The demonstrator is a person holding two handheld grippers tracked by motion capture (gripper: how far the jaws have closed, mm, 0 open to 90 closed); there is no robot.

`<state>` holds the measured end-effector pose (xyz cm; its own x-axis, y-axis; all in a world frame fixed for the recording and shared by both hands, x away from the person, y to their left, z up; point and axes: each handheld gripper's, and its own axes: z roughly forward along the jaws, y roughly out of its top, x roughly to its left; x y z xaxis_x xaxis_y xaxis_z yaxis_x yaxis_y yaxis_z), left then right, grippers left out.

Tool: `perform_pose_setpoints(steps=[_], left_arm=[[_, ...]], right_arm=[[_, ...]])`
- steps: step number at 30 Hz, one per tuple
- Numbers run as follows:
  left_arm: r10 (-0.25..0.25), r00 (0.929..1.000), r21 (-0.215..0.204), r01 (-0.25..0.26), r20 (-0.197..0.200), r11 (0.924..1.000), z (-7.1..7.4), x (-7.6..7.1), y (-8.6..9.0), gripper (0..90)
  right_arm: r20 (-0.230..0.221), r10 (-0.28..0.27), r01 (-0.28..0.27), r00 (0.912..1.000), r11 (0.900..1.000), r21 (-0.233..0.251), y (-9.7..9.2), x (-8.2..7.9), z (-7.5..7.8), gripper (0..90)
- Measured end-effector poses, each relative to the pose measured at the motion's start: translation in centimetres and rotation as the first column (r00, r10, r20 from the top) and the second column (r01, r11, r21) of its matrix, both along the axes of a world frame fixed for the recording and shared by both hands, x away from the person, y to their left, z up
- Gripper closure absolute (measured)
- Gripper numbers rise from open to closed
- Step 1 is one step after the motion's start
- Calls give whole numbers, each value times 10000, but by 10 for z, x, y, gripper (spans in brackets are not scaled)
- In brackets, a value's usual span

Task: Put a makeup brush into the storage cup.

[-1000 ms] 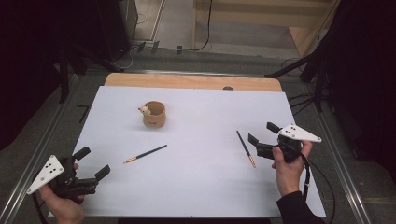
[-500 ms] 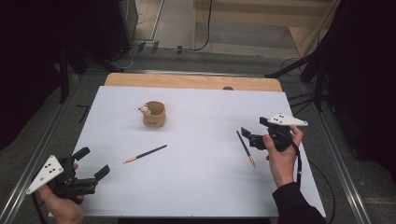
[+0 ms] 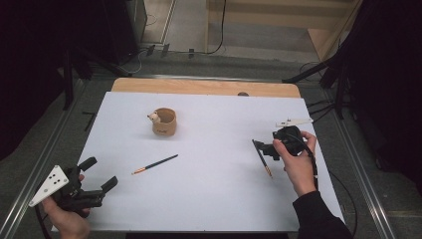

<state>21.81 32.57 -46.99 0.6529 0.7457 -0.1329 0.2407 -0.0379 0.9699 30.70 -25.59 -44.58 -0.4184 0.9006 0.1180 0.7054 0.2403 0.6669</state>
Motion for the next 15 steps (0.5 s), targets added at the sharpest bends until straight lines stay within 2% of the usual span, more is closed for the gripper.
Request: perform_pose_setpoints(steps=[8,9,10,15], left_arm=[[-13,10000,-29,13,-22,10000,-1,0,0,0],[-13,10000,-29,13,-22,10000,-1,0,0,0],[-4,10000,-33,4,-26,10000,0,0,0,0],[21,10000,-53,-21,-37,10000,-1,0,1,0]], right_arm=[[-1060,-137,66,9943,9977,-676,7,5,-10,362],[-1060,-137,66,9943,9977,-676,7,5,-10,362],[-1175,-239,128,9928,9955,-942,8,6,-13,438],[-1546,-266,51,9876,9904,-1379,8,7,-18,514]])
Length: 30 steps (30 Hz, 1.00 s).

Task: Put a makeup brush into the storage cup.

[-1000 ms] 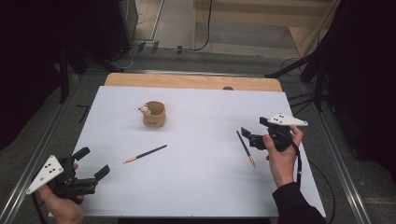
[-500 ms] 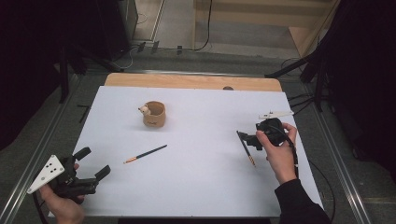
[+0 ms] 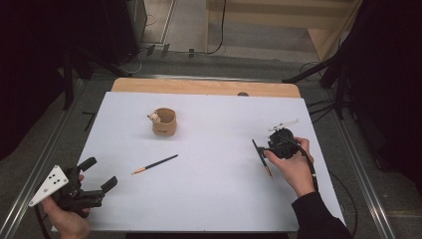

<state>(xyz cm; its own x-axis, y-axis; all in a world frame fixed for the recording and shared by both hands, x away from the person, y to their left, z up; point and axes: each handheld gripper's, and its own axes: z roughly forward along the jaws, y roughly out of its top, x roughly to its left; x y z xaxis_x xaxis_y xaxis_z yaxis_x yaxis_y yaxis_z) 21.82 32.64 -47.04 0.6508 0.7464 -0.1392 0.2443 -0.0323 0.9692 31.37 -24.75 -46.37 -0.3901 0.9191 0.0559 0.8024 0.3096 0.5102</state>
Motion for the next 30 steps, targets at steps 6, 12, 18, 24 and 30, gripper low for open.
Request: perform_pose_setpoints(steps=[6,12,18,24,30], left_arm=[[-35,10000,54,35,6,10000,0,0,0,0],[-48,10000,86,48,-25,10000,-1,1,-1,0],[-49,10000,104,49,-47,9999,-1,1,-1,0],[-46,10000,129,46,-59,9999,-1,1,0,0],[-49,10000,122,50,-58,9999,-1,1,0,0]], right_arm=[[-567,467,-497,9973,9974,-513,-1,0,-5,650],[-1407,248,-294,9897,9991,-311,2,-1,-8,673],[-1892,235,-362,9817,9973,-640,6,-1,-11,703],[-2339,168,-371,9721,9959,-830,10,-2,-17,732],[-2491,-82,-228,9684,9924,-1213,12,-4,-20,761]])
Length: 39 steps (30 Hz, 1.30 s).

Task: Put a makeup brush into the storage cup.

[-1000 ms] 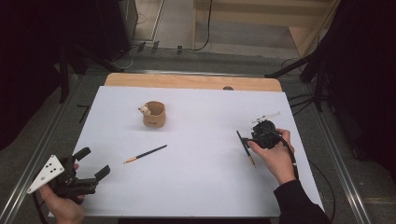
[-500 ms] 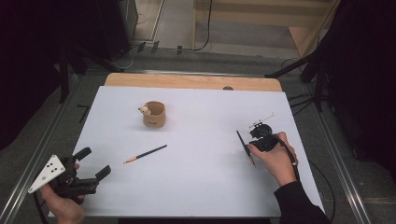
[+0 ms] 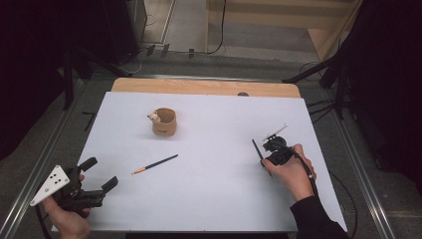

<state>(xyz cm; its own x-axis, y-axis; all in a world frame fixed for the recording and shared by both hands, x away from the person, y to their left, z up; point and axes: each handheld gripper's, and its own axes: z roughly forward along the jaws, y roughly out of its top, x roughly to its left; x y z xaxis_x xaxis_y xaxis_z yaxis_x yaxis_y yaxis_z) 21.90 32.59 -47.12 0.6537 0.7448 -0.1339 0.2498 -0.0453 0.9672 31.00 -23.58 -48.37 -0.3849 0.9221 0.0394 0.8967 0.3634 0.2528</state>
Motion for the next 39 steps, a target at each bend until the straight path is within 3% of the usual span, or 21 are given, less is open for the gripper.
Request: perform_pose_setpoints(steps=[7,13,20,26,30,35,36,39], left_arm=[[46,10000,1,-46,4,10000,0,0,-2,0],[64,10000,196,-65,30,9998,1,1,-7,0],[72,10000,133,-71,-65,9999,5,6,-20,0],[-117,9998,171,115,131,9998,14,15,-35,0],[-219,9996,150,217,173,9997,16,18,-43,0],[-534,9983,155,530,236,9985,17,25,-61,0],[-810,9962,202,804,316,9966,20,28,-69,0],[-1012,9940,386,996,412,9943,23,29,-77,0]], right_arm=[[294,183,-177,9994,9996,-220,4,-5,-2,844],[340,37,-41,9994,9999,93,0,-6,-3,848],[1150,-135,70,9933,9984,565,-6,-15,1,849],[1998,-155,-74,9797,9935,1137,-10,-22,10,848],[2233,-386,76,9740,9904,1380,-12,-24,12,848],[2731,-625,132,9600,9839,1785,-15,-26,16,848],[2792,-677,146,9578,9820,1881,-14,-27,17,848],[3055,-590,-14,9503,9811,1937,-12,-29,20,848]])
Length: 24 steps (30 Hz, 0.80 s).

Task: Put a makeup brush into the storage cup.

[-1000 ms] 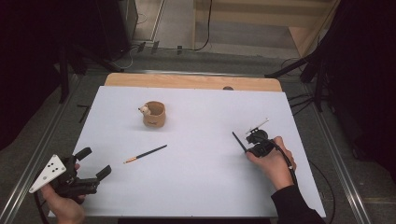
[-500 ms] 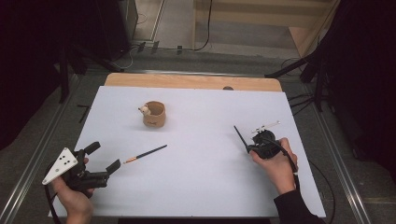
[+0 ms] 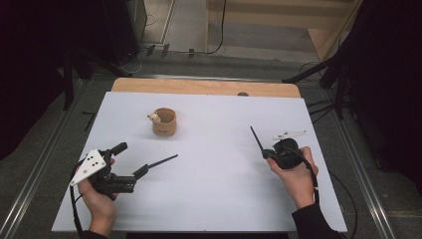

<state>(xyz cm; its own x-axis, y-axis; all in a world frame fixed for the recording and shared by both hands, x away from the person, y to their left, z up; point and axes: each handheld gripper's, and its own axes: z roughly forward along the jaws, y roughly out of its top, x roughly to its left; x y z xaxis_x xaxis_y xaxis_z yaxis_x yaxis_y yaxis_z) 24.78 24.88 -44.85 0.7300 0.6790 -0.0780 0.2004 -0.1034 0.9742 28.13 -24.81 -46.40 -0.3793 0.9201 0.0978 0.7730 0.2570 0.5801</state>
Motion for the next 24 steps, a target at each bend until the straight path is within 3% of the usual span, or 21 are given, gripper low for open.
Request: perform_pose_setpoints(steps=[3,6,17,22,23,24], left_arm=[[-313,9995,88,312,72,9995,3,3,-12,0],[-726,9973,48,726,-111,9973,1,10,-28,0],[-1382,9903,-233,1379,-142,9902,1,25,-57,0],[-1887,9820,-273,1886,-44,9817,0,29,-66,0],[-2072,9783,-335,2068,-80,9778,-1,30,-67,0],[-2494,9681,-472,2482,-225,9676,-4,31,-69,0]], right_arm=[[193,84,-85,9998,10000,26,3,-1,2,848],[354,121,-124,9993,9999,94,6,-2,3,848],[831,855,-894,9929,9950,439,18,-3,5,848],[963,1087,-1132,9894,9927,420,22,-4,5,848],[1001,1134,-1181,9885,9921,427,23,-4,5,848],[1047,1216,-1274,9870,9905,511,23,-5,5,848]])
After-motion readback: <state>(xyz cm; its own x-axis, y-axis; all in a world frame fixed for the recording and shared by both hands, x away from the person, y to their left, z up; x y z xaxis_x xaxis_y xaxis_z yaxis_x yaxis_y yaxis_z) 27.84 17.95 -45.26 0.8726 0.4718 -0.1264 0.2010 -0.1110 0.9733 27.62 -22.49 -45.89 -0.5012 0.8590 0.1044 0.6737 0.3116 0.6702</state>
